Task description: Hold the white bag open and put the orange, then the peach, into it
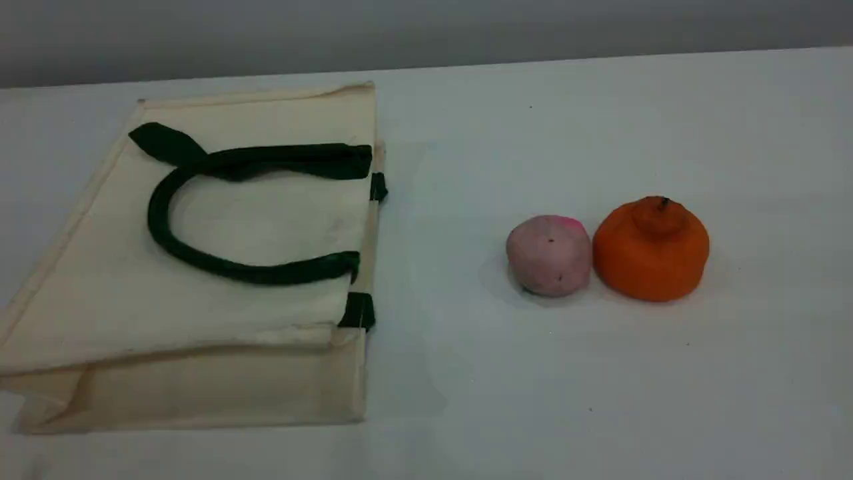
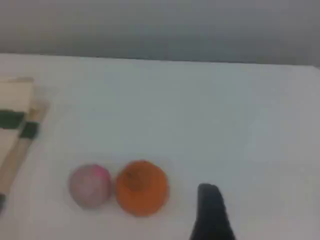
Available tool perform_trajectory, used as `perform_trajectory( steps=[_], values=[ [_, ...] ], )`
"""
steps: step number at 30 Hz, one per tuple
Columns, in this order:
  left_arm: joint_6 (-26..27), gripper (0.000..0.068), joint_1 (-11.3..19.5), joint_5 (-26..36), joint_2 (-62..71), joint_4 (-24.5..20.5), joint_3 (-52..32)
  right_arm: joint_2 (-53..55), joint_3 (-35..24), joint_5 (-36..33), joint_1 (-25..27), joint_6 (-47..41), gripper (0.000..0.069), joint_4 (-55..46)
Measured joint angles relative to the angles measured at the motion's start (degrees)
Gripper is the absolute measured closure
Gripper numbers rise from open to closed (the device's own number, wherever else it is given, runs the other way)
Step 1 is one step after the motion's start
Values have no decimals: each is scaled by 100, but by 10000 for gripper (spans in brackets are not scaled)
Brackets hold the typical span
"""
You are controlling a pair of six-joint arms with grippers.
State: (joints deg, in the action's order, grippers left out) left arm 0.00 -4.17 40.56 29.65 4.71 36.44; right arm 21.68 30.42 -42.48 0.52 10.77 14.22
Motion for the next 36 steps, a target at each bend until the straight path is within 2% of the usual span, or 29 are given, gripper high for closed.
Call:
perform_trajectory(
  steps=[3, 7, 15, 26, 36],
  values=[
    [-87, 329, 0, -721, 913, -37, 107, 763, 0, 690, 0, 55, 257, 419],
    [-251, 329, 0, -1363, 2159, -32, 244, 1708, 0, 1449, 0, 88, 257, 827],
    [-382, 329, 0, -2175, 4472, -27, 599, 3161, 6, 2055, 0, 607, 257, 1470],
    [-354, 329, 0, -2184, 6876, 0, 1406, 4322, 30, 2603, 0, 1141, 257, 2203],
    [-348, 329, -27, -2210, 7405, 88, 1577, 4374, 30, 2770, 0, 1226, 257, 2203]
  ],
)
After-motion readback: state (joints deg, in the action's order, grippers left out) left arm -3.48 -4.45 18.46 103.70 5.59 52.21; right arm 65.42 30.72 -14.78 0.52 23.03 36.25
